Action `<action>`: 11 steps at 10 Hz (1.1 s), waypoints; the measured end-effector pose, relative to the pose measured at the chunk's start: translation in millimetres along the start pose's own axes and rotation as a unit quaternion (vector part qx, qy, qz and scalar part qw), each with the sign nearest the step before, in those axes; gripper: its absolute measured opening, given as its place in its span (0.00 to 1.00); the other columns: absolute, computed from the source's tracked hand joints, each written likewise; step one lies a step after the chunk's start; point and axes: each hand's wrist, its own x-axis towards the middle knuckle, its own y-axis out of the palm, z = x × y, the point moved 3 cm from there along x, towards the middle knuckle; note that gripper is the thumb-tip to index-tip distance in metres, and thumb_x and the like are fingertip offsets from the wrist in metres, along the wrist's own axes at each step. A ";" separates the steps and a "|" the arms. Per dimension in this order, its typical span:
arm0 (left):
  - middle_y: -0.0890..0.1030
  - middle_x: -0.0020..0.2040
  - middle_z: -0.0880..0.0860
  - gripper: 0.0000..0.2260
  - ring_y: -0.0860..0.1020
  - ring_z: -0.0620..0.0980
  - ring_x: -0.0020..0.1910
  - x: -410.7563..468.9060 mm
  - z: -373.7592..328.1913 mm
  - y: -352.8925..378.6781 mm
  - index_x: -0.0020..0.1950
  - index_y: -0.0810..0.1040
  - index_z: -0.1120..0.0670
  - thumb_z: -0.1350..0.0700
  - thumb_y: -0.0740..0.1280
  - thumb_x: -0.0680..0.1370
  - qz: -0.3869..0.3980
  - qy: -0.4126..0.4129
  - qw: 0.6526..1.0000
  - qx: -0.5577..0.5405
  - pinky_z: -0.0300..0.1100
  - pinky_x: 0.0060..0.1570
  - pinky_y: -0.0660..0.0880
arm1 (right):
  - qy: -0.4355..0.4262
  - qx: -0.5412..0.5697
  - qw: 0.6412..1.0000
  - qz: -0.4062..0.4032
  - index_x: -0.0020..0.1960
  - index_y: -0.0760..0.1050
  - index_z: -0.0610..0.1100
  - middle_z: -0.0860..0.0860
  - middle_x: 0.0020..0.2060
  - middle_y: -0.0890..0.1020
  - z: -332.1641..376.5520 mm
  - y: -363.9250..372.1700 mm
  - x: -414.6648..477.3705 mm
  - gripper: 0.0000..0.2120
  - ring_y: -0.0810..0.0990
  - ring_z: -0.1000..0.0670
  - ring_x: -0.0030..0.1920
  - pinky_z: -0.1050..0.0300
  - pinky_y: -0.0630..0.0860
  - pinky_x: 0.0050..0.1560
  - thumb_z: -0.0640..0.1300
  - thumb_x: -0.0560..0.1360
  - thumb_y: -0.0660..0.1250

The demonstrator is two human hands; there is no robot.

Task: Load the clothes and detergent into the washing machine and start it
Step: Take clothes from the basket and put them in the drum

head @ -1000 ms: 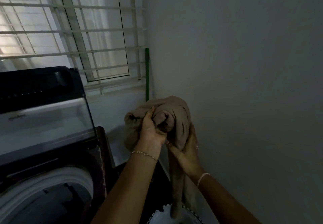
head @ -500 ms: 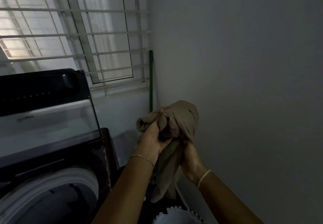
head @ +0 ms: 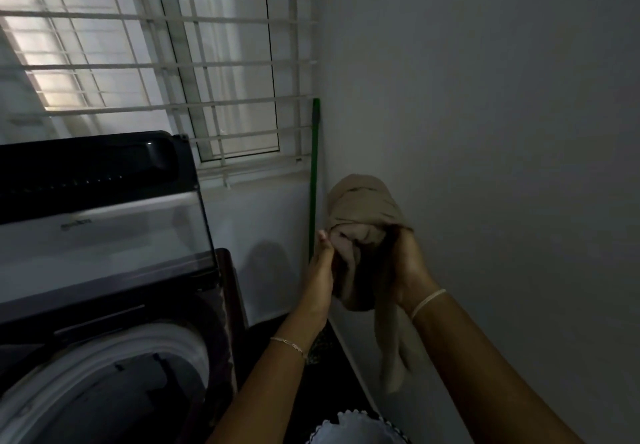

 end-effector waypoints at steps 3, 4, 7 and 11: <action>0.76 0.56 0.37 0.19 0.76 0.40 0.60 -8.1 -2.3 8.6 0.56 0.71 0.38 0.45 0.71 0.67 0.054 0.156 0.982 0.091 0.30 0.54 0.74 | -0.036 -0.191 0.979 0.065 0.67 0.68 0.39 0.38 0.62 0.76 1.2 11.7 -0.2 0.24 0.81 0.45 0.54 0.51 0.81 0.48 0.49 0.75 0.63; 0.76 0.54 0.37 0.17 0.75 0.33 0.54 5.1 -10.5 2.0 0.57 0.72 0.43 0.56 0.72 0.72 0.032 0.189 0.979 0.064 0.27 0.49 0.74 | -0.026 -0.177 0.968 0.174 0.57 0.77 0.43 0.47 0.51 0.84 4.7 17.5 -13.7 0.13 0.84 0.54 0.46 0.63 0.81 0.43 0.44 0.80 0.56; 0.80 0.61 0.46 0.35 0.79 0.47 0.59 23.0 6.3 -25.8 0.64 0.77 0.47 0.34 0.75 0.61 -0.097 0.062 0.986 -0.120 0.48 0.59 0.77 | -0.137 -0.527 0.822 0.168 0.78 0.48 0.52 0.51 0.79 0.47 -18.5 52.5 -24.7 0.25 0.42 0.51 0.78 0.42 0.41 0.76 0.57 0.82 0.40; 0.78 0.62 0.59 0.21 0.75 0.58 0.61 21.7 29.4 -30.4 0.62 0.77 0.55 0.44 0.54 0.82 -0.060 -0.049 0.925 -0.373 0.53 0.67 0.68 | -0.353 -0.601 0.716 -0.035 0.75 0.59 0.51 0.54 0.77 0.55 -50.9 22.8 -11.2 0.28 0.48 0.54 0.77 0.50 0.40 0.76 0.60 0.78 0.47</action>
